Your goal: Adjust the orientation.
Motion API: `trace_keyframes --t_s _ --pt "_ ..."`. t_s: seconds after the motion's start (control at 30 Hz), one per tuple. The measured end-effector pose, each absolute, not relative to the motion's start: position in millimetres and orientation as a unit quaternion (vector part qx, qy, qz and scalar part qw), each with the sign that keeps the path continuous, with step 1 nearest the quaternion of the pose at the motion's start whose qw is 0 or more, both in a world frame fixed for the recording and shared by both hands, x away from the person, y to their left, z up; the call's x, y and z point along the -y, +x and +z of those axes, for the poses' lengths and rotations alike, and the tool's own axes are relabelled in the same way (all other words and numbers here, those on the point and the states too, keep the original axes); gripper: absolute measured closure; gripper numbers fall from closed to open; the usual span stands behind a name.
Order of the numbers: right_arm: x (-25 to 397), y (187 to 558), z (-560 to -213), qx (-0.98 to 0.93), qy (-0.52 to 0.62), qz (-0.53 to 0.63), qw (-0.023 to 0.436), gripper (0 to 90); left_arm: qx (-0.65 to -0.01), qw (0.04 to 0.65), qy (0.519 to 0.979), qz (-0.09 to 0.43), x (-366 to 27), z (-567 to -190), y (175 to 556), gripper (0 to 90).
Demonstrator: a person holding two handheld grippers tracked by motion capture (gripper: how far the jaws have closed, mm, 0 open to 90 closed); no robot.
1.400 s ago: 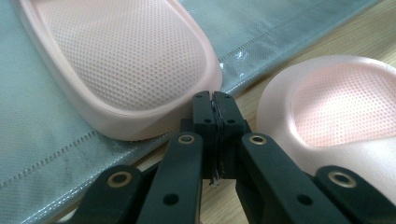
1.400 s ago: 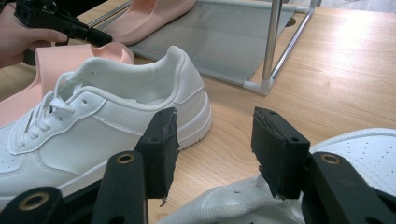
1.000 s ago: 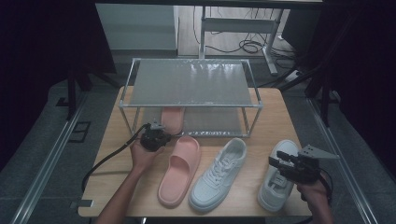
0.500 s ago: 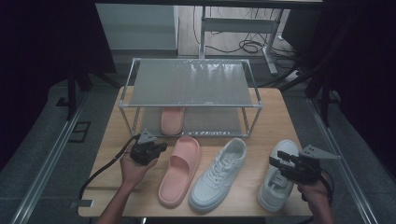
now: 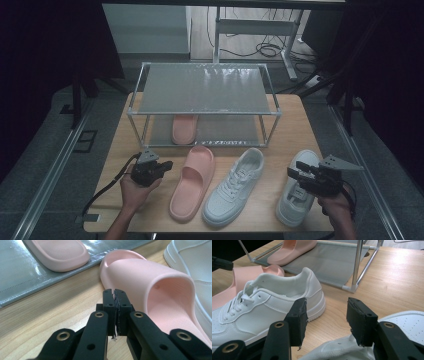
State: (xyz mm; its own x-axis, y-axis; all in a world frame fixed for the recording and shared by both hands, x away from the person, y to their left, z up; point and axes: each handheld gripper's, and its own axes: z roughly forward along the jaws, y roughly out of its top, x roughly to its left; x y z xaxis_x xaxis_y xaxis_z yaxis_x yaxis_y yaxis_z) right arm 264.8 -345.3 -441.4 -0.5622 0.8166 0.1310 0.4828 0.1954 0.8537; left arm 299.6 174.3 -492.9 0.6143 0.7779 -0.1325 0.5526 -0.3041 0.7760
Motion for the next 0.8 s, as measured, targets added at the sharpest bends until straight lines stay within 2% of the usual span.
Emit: trace_keyframes --t_s 0.23,0.8 --pt "346.3 265.6 -444.0 -0.753 0.435 0.46 0.177 50.8 -0.42 0.412 0.799 0.124 -171.1 -496.2 314.9 88.4" --pt "345.7 264.8 -443.1 -0.753 0.433 0.462 0.177 50.9 -0.384 0.376 0.835 0.12 -134.6 -495.0 345.6 88.7"
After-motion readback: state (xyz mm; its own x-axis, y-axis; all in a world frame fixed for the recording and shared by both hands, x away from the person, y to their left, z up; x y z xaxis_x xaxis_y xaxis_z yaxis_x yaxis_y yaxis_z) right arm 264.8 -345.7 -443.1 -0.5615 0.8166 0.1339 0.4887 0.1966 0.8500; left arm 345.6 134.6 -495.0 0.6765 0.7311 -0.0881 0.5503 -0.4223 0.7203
